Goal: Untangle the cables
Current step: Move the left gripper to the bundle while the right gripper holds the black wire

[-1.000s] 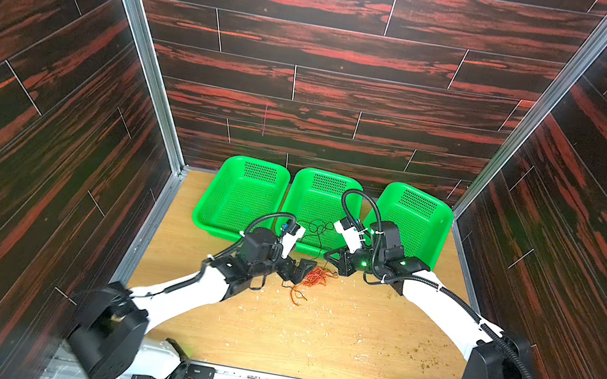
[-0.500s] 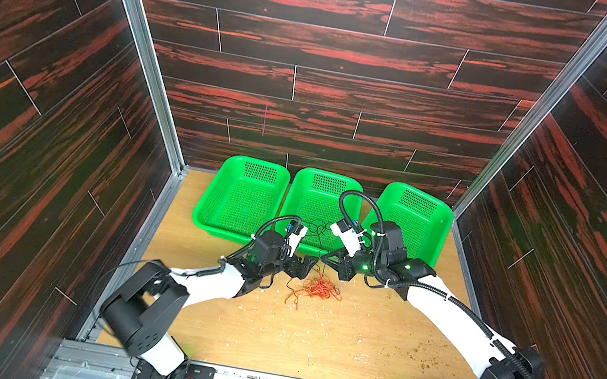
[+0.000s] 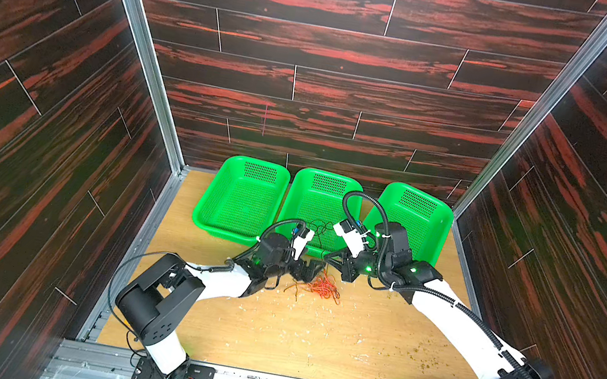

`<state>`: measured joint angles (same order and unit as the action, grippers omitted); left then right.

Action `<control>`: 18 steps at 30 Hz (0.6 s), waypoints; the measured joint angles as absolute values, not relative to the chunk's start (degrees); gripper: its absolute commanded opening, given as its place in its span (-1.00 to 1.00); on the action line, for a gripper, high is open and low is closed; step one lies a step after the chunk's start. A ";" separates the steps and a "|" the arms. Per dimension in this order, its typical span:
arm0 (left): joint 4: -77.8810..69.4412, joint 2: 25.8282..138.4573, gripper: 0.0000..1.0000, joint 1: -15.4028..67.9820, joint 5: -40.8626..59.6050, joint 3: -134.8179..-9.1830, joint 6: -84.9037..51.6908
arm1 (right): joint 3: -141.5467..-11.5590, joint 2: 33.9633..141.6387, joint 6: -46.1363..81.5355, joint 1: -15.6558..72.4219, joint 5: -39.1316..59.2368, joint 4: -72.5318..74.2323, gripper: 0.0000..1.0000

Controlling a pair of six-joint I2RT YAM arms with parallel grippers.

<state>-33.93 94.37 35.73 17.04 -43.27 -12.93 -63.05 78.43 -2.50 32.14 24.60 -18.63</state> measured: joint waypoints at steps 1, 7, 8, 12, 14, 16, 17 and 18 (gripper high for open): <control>-33.61 94.24 0.78 35.77 17.04 -42.87 -12.51 | -63.05 78.43 -2.66 32.14 24.51 -18.85 -1.00; -29.93 89.86 0.80 36.01 9.39 -39.57 -10.94 | -63.05 78.43 -3.55 32.14 22.92 -20.29 -1.00; -29.85 88.09 0.80 36.01 7.88 -38.39 -10.55 | -63.05 78.43 -3.68 32.14 22.61 -20.58 -1.00; -29.52 82.30 0.75 35.99 4.40 -35.68 -8.93 | -63.05 78.43 -4.12 32.14 22.04 -21.23 -1.00; -29.82 80.31 0.73 36.01 4.47 -34.92 -7.99 | -63.05 78.43 -4.23 32.14 22.06 -21.47 -1.00; -30.30 79.07 0.75 36.18 5.58 -34.20 -7.20 | -63.05 78.43 -4.54 32.14 22.11 -21.65 -1.00; -30.68 78.89 0.76 36.45 6.28 -33.93 -6.59 | -63.05 78.43 -4.67 32.14 22.22 -21.74 -1.00; -30.85 78.94 0.78 36.84 7.09 -33.85 -5.96 | -63.07 78.43 -4.80 32.14 22.31 -21.85 -1.00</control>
